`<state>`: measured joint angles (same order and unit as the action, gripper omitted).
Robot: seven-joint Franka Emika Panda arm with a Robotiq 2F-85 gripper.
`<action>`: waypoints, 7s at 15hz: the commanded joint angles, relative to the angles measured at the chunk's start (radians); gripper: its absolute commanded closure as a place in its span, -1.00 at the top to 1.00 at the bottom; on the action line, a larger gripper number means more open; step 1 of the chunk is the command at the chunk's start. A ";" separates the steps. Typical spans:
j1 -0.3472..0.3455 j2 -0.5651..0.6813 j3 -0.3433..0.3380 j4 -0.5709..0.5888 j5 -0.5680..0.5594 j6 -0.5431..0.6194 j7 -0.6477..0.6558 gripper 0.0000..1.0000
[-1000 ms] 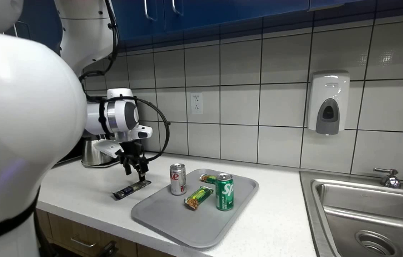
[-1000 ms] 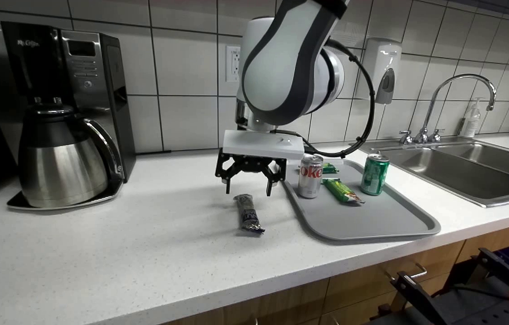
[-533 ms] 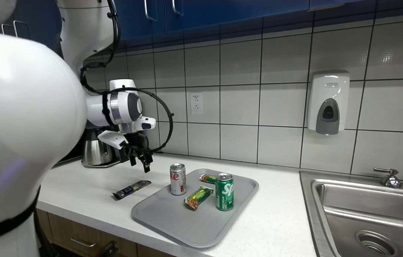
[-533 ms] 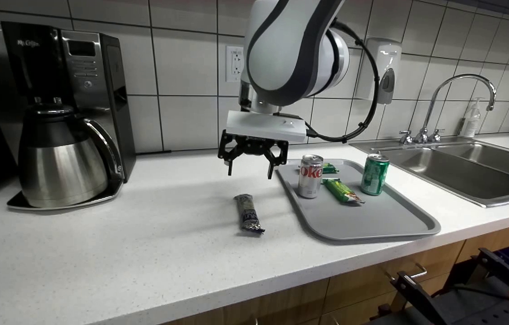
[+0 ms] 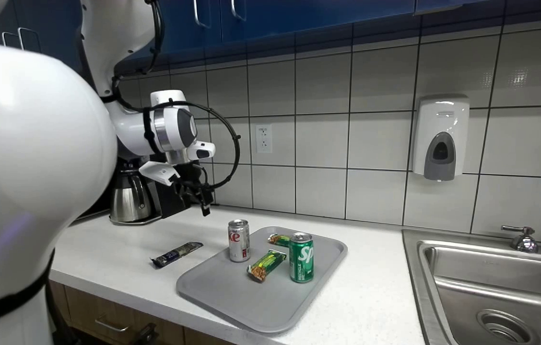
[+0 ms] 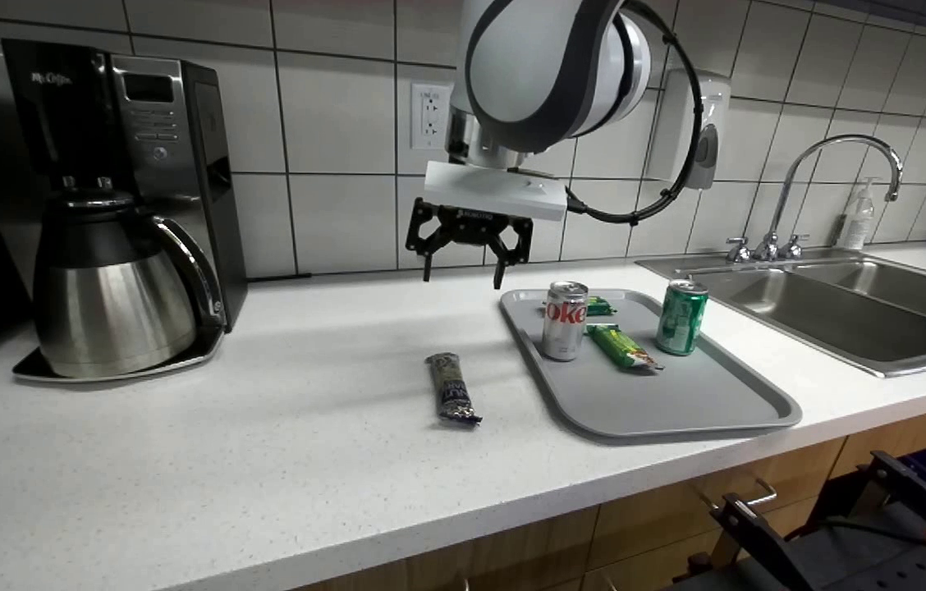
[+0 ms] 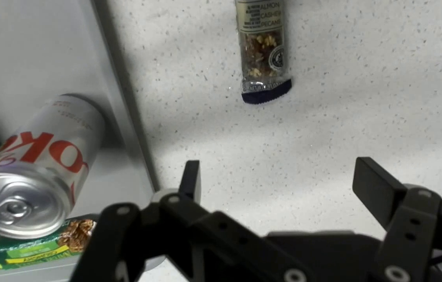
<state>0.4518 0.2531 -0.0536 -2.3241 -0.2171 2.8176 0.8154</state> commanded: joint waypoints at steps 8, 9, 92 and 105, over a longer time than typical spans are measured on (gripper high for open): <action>-0.118 -0.103 0.028 -0.021 0.004 -0.028 -0.029 1.00; -0.130 -0.110 0.028 -0.024 0.004 -0.028 -0.035 1.00; -0.397 0.056 -0.034 -0.057 0.149 -0.058 -0.568 1.00; -0.391 0.062 -0.038 -0.044 0.149 -0.064 -0.566 1.00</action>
<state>0.0520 0.3058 -0.0776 -2.3862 -0.0501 2.7845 0.2593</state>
